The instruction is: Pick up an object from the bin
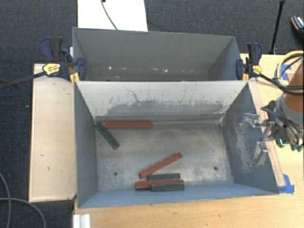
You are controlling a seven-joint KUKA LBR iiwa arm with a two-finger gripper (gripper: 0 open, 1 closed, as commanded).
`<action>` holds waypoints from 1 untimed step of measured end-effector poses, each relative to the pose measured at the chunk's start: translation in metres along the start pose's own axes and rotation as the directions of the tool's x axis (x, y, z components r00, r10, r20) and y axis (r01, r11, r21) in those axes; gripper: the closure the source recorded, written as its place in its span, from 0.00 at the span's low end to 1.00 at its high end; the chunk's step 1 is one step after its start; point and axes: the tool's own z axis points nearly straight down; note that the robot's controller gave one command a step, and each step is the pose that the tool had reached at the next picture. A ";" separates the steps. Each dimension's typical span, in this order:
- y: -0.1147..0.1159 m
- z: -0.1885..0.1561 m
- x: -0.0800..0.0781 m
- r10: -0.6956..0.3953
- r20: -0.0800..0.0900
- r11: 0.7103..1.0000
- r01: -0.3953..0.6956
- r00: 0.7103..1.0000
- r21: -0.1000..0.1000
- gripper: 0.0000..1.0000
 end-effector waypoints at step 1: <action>0.053 0.075 -0.039 0.092 0.001 0.996 -0.092 0.996 -0.003 0.00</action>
Offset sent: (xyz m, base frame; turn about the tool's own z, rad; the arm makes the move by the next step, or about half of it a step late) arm 0.0387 0.0492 -0.0717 0.0967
